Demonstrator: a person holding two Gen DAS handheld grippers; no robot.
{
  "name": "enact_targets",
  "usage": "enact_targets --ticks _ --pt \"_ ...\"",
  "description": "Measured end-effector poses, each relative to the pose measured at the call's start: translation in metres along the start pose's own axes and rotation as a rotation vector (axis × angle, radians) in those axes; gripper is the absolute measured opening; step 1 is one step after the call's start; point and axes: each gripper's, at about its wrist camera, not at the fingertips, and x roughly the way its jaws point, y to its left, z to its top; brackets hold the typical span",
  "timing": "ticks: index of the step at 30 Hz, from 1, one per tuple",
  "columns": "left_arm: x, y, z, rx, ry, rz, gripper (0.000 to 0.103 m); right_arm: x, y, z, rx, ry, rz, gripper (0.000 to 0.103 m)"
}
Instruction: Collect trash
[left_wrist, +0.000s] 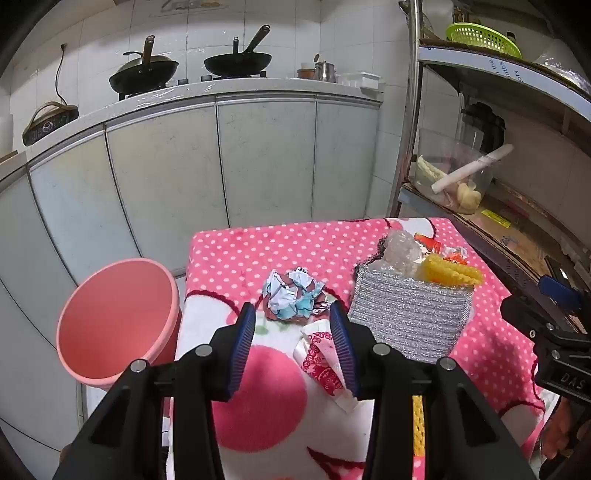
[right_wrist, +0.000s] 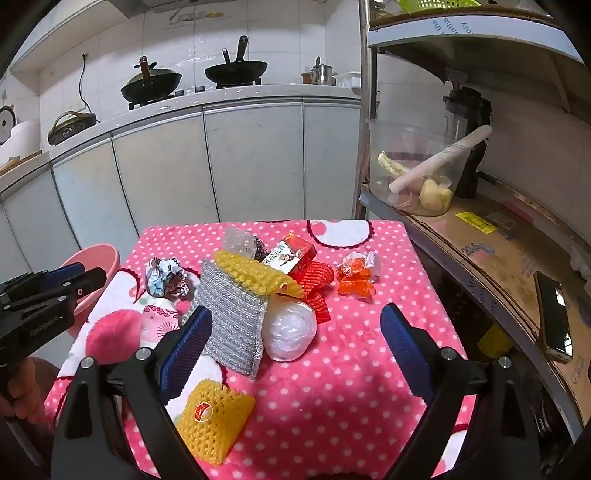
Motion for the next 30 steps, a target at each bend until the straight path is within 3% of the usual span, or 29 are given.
enact_targets --ticks 30 --pt "0.0005 0.0034 0.0002 -0.002 -0.004 0.000 0.041 0.0004 0.0016 0.0011 -0.004 0.004 0.000 0.093"
